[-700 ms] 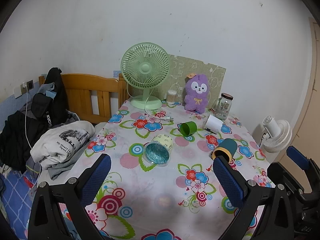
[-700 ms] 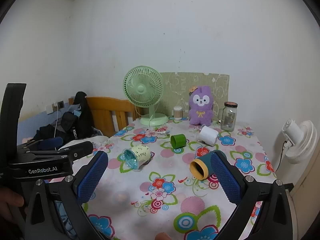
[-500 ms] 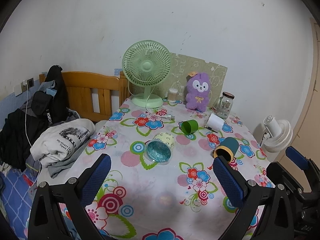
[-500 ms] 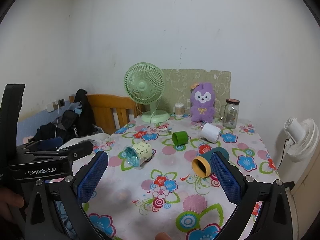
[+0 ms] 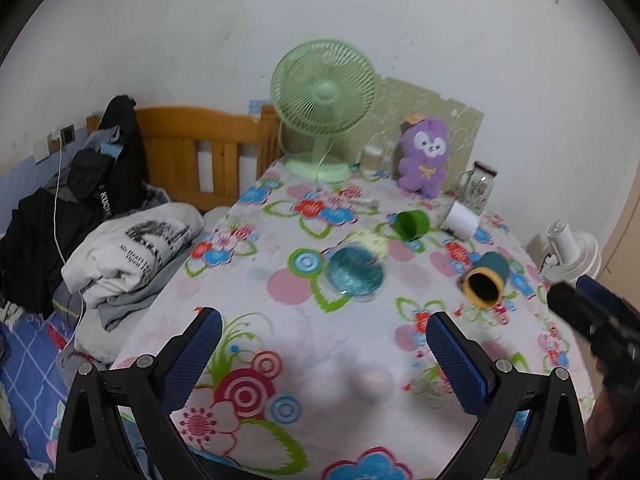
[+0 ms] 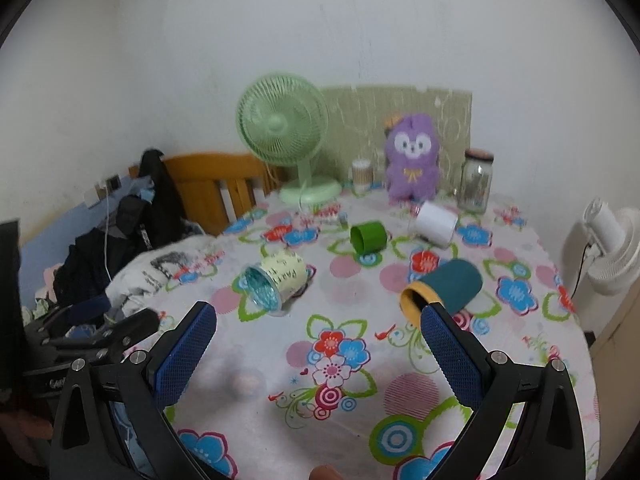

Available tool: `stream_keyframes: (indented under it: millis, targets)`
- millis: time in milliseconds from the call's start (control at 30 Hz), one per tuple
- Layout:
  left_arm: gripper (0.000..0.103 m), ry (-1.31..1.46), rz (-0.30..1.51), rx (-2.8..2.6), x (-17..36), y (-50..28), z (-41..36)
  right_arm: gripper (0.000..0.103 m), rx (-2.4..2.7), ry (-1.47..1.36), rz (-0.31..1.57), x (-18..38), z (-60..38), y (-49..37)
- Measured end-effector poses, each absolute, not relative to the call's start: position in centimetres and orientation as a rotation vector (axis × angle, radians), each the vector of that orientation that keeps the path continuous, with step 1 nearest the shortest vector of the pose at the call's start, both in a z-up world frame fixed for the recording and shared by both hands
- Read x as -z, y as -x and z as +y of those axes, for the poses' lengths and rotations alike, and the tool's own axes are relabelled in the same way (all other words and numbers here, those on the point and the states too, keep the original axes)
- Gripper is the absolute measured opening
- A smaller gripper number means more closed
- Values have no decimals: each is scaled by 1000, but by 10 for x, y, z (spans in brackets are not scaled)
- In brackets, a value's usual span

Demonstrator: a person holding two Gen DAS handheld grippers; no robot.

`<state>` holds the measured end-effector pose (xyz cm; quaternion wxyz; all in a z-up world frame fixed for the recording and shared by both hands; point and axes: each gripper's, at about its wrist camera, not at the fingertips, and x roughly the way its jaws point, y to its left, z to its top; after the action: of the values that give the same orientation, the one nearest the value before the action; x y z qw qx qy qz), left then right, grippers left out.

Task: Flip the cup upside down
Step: 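Move the right tool toward the pale yellow paper cup lying on its side, then close the right gripper around the paper cup body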

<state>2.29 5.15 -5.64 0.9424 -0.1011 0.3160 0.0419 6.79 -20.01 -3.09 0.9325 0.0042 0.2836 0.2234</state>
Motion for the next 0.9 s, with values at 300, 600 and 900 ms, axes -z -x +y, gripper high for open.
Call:
stream_keyframes:
  millis: [300,600,900]
  targets:
    - [103,133,713,-142,91,-49,81,103,-507,-111,828,61,-150,-154]
    - [103,147,751,-176,108,-54,104,103,-497,-192,1116,101,-87,-244]
    - [103,160,758,-187,110,-54,115,88,-503,-242,1272,129,-62,-273]
